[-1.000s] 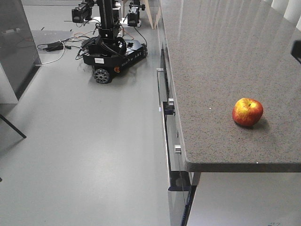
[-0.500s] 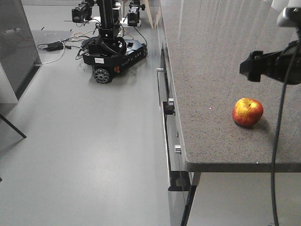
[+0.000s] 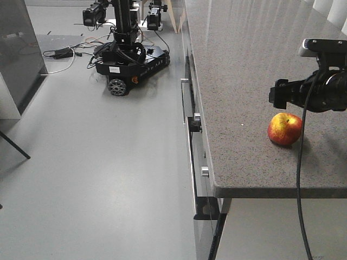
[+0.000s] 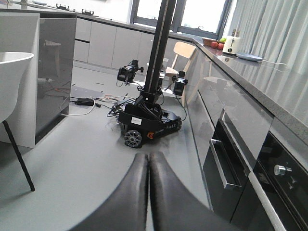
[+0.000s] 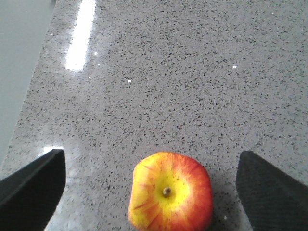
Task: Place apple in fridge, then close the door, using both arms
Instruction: 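Lower the open right gripper over the red-yellow apple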
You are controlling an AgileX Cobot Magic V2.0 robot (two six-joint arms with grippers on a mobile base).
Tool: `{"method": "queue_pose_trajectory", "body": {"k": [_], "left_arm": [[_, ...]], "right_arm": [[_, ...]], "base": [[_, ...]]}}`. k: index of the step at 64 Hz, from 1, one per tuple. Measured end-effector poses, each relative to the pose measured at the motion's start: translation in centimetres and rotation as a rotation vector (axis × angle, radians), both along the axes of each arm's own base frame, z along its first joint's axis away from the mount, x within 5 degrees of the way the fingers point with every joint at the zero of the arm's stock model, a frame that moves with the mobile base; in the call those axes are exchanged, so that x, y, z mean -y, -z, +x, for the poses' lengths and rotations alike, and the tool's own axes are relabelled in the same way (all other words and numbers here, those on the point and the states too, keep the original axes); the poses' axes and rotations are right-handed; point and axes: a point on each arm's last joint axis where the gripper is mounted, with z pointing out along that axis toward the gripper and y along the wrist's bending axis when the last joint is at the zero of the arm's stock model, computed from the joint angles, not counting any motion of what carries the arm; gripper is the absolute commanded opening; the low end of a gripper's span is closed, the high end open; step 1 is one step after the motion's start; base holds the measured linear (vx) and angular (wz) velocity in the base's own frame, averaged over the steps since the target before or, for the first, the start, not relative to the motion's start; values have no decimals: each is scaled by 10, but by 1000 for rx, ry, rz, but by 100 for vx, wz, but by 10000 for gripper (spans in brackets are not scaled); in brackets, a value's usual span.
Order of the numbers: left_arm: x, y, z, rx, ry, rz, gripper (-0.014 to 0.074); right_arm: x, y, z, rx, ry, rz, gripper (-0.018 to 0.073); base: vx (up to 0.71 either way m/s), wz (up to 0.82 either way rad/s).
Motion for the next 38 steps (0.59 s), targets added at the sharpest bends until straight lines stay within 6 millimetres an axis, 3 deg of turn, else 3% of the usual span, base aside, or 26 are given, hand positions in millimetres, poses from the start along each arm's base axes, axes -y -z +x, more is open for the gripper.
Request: {"method": "queue_pose_trajectory", "body": {"k": [38], "left_arm": [[0,0,0,0,0,0,-6]], "right_arm": [[0,32,18,-41,11,6,649]], "base": [[0,0]]}}
